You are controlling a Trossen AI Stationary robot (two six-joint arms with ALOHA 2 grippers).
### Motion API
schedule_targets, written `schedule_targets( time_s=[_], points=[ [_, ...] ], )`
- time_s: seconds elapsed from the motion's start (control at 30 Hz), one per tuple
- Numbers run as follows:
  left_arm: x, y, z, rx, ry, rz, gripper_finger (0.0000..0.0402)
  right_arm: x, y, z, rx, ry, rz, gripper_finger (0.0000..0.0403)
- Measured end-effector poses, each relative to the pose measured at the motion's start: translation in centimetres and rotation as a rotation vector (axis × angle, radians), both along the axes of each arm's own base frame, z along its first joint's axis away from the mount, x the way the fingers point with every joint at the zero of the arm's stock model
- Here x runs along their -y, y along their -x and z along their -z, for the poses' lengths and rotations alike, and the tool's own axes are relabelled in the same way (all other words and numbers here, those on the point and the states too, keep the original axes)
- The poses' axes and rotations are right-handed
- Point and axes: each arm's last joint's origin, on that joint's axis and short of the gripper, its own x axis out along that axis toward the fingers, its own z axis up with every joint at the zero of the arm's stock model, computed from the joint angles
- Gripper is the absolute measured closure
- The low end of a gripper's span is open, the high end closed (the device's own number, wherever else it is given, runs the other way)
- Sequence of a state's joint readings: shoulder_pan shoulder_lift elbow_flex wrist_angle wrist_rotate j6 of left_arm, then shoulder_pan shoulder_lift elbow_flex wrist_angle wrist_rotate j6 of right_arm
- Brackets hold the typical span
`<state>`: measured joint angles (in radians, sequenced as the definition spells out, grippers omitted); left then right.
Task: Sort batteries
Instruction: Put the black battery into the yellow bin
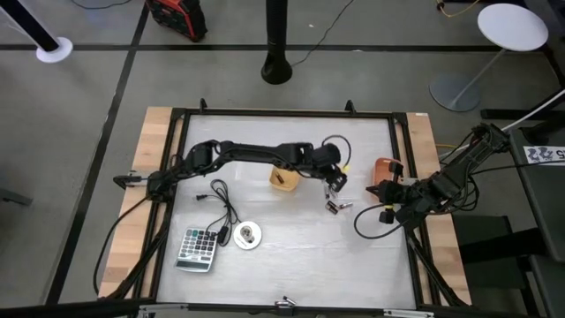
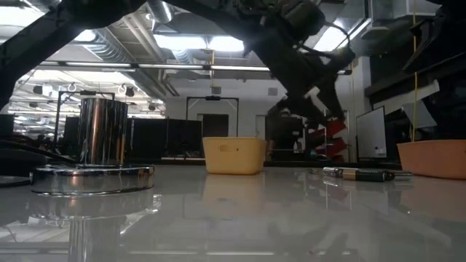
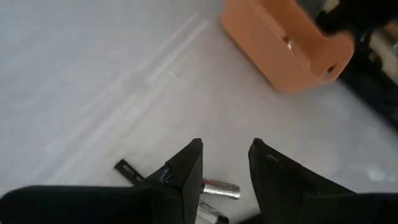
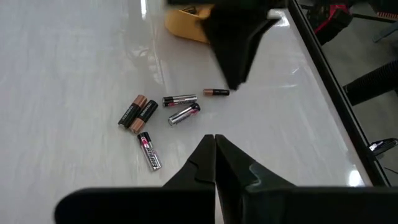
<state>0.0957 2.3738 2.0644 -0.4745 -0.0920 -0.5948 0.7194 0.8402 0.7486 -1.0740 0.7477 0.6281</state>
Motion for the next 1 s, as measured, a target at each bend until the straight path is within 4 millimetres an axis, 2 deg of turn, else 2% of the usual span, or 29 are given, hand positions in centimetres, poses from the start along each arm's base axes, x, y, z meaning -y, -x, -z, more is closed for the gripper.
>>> schedule_targets(
  time_s=[0.1, 0.27, 0.47, 1.0],
  points=[
    [0.4, -0.1, 1.7, -0.065, -0.057, -0.004, 0.0282, 0.0, 0.0, 0.0, 0.0, -0.001, 0.0, 0.0402],
    [-0.1, 0.1, 1.9, -0.108, -0.181, -0.051, 0.0282, 0.0, 0.0, 0.0, 0.001, -0.001, 0.0, 0.0402],
    [-0.1, 0.3, 2.7, -0.18, -0.254, -0.003, 0.0282, 0.0, 0.0, 0.0, 0.002, -0.002, -0.001, 0.0402],
    [0.2, 1.2, 4.7, -0.308, -0.27, 0.013, 0.0282, 0.0, 0.0, 0.0, 0.002, -0.002, -0.001, 0.0402]
  ],
)
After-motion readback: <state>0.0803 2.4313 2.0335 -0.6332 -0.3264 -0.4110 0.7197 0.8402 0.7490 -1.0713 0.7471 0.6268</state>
